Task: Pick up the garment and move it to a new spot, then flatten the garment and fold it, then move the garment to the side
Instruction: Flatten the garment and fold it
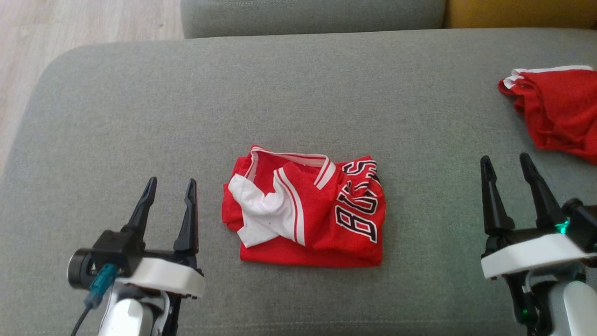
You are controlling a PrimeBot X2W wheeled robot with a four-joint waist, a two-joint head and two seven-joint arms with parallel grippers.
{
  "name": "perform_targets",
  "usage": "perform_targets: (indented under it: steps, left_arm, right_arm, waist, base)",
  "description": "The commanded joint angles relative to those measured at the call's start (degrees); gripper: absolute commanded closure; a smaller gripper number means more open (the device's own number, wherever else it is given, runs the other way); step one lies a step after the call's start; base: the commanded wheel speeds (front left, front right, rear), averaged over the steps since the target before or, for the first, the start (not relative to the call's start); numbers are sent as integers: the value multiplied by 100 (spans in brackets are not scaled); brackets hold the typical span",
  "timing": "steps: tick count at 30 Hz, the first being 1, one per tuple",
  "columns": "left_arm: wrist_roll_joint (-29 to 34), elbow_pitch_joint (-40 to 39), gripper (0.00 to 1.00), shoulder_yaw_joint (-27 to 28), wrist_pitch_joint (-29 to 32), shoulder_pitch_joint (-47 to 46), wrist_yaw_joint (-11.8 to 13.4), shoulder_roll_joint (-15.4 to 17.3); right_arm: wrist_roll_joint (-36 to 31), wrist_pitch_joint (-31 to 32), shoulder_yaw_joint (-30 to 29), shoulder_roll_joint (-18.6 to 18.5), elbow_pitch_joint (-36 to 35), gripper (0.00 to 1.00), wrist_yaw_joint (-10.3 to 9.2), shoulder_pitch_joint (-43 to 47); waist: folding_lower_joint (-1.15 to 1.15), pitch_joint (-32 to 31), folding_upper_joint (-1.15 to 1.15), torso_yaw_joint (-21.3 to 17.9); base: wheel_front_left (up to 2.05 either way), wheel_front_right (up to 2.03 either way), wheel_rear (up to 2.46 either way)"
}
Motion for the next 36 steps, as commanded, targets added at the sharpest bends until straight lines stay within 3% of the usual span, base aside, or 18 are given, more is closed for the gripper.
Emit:
perform_targets:
  steps: [1, 25, 26, 27, 31, 36]
  left_arm:
    - [33, -216, 0, 197, -1, -126, 44, 122]
    - [-24, -273, 0, 81, 50, -56, 138, 186]
    - [-27, -275, 0, 73, 49, -64, 140, 185]
    - [-30, -277, 0, 66, 48, -75, 141, 184]
    - [-41, -277, 0, 31, 39, -137, 130, 186]
    - [-69, -251, 0, -14, 15, -249, 121, 153]
  right_arm:
    - [-45, 37, 110, -11, -274, 0, -4, -83]
    - [-91, 245, 153, 13, -276, 0, -4, 37]
    - [-91, 258, 170, 21, -260, 73, -4, 28]
    - [-82, 290, 210, 30, -227, 100, -4, 17]
    - [1, 359, 602, 78, -37, 100, -4, -112]
    - [262, 426, 1747, 194, 451, 100, -4, -370]
  waist:
    - [0, -8, 0, -14]
    - [0, -81, 0, 20]
    - [0, -73, 0, 29]
    - [0, -61, 0, 37]
    - [0, 14, 0, 92]
    - [0, 131, 0, 218]
  base:
    - [0, 0, 0]
    - [0, 0, 0]
    - [0, 0, 0]
    - [0, 0, 0]
    - [0, 0, 0]
    - [0, 0, 0]
